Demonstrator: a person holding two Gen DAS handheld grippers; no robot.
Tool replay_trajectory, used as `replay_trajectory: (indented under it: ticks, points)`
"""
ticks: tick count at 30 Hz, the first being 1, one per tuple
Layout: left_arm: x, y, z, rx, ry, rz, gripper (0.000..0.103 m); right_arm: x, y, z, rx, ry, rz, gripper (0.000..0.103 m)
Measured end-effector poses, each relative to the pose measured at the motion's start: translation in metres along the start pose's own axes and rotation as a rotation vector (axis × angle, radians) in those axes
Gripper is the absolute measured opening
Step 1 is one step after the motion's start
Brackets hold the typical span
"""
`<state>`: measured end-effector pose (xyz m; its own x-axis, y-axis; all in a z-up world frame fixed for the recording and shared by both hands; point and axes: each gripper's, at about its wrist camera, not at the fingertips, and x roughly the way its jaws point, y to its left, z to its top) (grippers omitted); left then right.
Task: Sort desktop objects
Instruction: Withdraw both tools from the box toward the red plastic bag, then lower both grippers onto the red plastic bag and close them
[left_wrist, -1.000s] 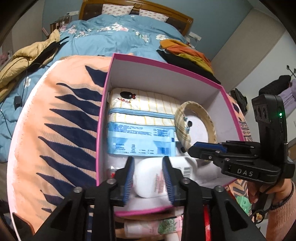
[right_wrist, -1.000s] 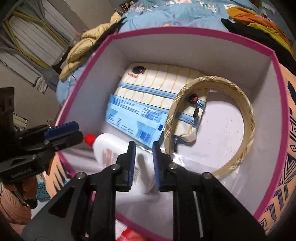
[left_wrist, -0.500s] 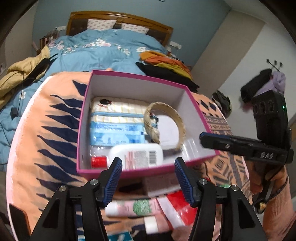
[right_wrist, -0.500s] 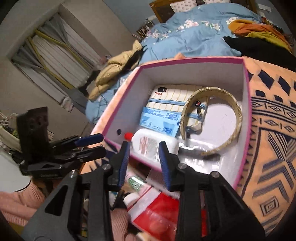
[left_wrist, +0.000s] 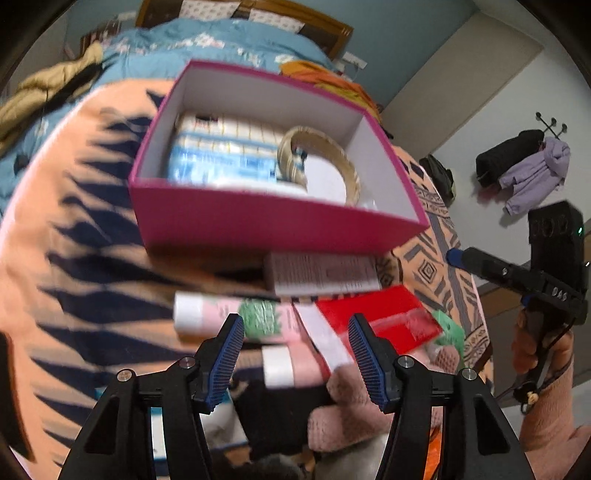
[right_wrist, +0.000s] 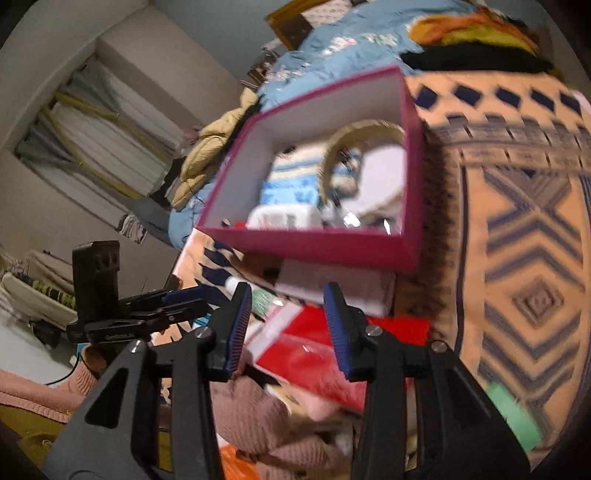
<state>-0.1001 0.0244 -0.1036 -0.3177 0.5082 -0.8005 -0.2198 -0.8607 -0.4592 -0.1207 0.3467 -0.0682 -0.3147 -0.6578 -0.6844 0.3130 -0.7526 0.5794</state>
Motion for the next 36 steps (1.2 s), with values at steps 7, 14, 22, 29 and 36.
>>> replay_trajectory:
  ticks: [7,14,22,29,36]
  points:
    - [0.019,-0.004,-0.008,-0.023,0.056,-0.035,0.06,0.002,-0.029,-0.026,0.095,0.025,-0.042,0.043]
    - [0.034,-0.008,-0.009,-0.036,0.101,-0.058,0.06,-0.002,-0.051,-0.04,0.167,0.024,-0.088,0.045]
    - [0.047,-0.014,-0.008,-0.028,0.147,-0.067,0.06,-0.004,-0.063,-0.047,0.211,0.023,-0.08,0.048]
    - [0.058,-0.014,-0.009,-0.043,0.195,-0.076,0.061,-0.002,-0.066,-0.048,0.219,0.028,-0.078,0.049]
    - [0.058,-0.014,-0.009,-0.035,0.215,-0.08,0.067,-0.001,-0.072,-0.047,0.23,0.038,-0.091,0.049]
